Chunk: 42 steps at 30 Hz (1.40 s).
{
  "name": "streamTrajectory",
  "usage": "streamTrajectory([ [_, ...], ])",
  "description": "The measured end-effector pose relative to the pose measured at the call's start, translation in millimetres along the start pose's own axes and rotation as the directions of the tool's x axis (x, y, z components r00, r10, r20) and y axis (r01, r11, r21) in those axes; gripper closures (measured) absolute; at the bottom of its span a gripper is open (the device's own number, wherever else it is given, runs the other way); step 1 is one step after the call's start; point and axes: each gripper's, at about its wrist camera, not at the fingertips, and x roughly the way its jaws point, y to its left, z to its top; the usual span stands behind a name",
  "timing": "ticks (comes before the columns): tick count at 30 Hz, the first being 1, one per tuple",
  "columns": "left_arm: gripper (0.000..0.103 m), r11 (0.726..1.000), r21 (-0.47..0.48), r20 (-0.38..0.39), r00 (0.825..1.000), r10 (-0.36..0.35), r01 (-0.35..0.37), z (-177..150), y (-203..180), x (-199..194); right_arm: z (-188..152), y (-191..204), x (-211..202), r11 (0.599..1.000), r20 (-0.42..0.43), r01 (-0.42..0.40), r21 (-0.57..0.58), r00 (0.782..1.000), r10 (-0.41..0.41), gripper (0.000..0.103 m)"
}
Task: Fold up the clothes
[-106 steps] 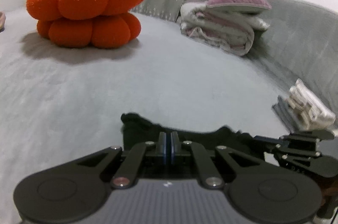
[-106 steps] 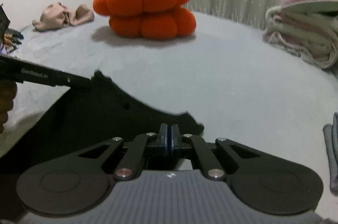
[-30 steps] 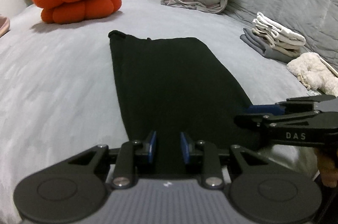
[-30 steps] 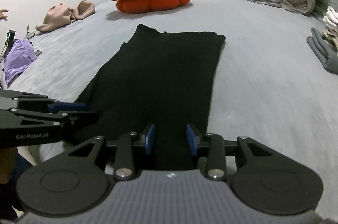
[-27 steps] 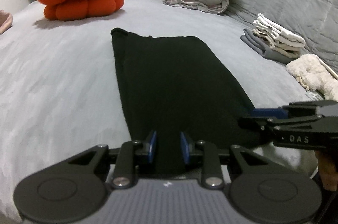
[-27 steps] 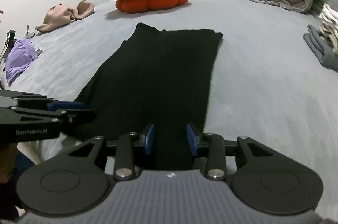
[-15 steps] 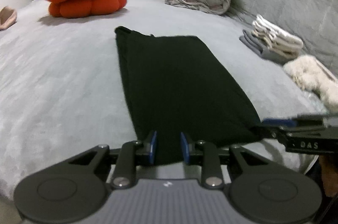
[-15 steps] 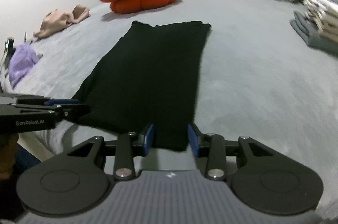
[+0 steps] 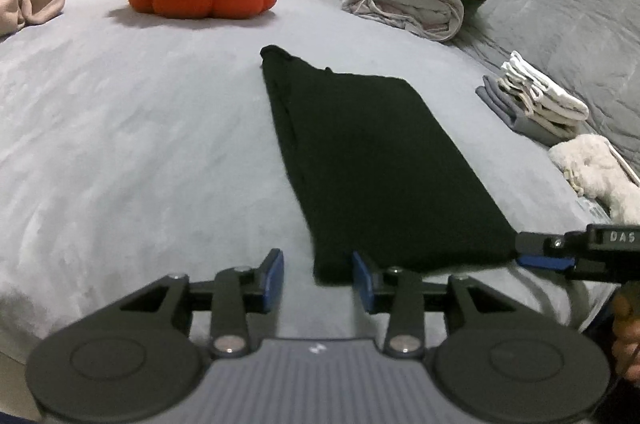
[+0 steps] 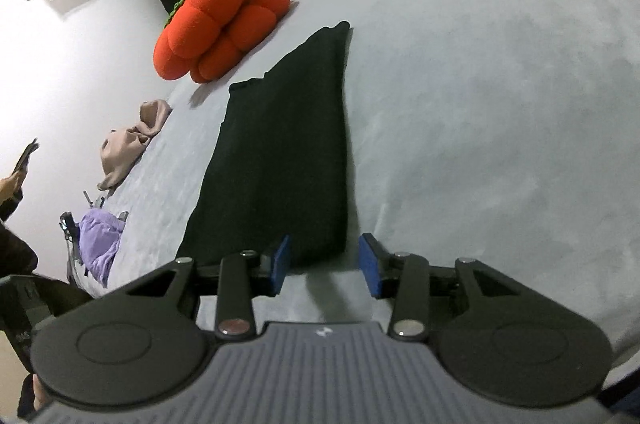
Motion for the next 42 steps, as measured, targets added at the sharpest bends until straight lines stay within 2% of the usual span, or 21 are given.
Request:
streamTrajectory([
  [1,0.066,1.0,0.006,0.0,1.0,0.001,-0.001,0,-1,1,0,1,1,1.0,0.004,0.005,0.001,1.0,-0.005,0.061],
  [2,0.074,1.0,0.014,0.0,1.0,0.003,-0.003,-1,-2,3,-1,2,1,1.0,0.008,0.012,0.0,1.0,-0.012,0.063],
  [3,0.091,1.0,0.022,-0.005,1.0,0.0,0.0,-1,-4,5,-1,3,1,1.0,0.008,0.023,-0.009,1.0,-0.023,0.072],
  [4,0.097,1.0,0.023,-0.012,1.0,-0.011,0.012,-1,-5,7,-1,3,1,0.999,0.009,0.034,-0.018,0.999,-0.034,0.082],
  [6,0.099,1.0,0.018,-0.016,1.0,-0.017,0.018,2,-5,7,-2,4,1,0.998,0.011,0.056,-0.036,0.998,-0.056,0.095],
  [9,0.1,0.999,0.031,-0.004,1.0,-0.022,0.022,5,-6,-3,-2,6,1,0.994,0.015,0.089,-0.063,0.996,-0.088,0.099],
  [13,0.1,0.999,0.024,-0.008,1.0,-0.026,0.026,3,-5,-14,-4,12,-10,0.987,0.02,0.12,-0.107,0.993,-0.119,0.099],
  [19,0.099,1.0,0.024,-0.037,0.999,-0.014,0.015,1,-1,-6,-10,19,-9,0.968,0.029,0.176,-0.179,0.984,-0.174,0.099],
  [27,0.096,0.996,0.088,-0.026,0.999,0.025,-0.023,-2,-10,-5,-10,24,-2,0.948,0.035,0.211,-0.238,0.977,-0.208,0.098],
  [29,0.092,0.995,0.092,-0.026,0.999,0.033,-0.031,-1,-10,-5,-11,29,0,0.935,0.041,0.234,-0.266,0.972,-0.231,0.094],
  [31,0.091,0.995,0.093,-0.02,0.999,0.04,-0.038,0,-10,-7,-13,32,1,0.919,0.055,0.264,-0.291,0.964,-0.26,0.081],
  [34,0.091,0.992,0.107,-0.004,0.998,0.066,-0.066,1,-11,-11,-14,37,2,0.898,0.077,0.307,-0.316,0.951,-0.298,0.071],
  [42,0.089,0.981,0.15,0.006,0.993,0.12,-0.12,0,-12,-11,-12,35,5,0.885,0.082,0.33,-0.328,0.943,-0.321,0.07],
])
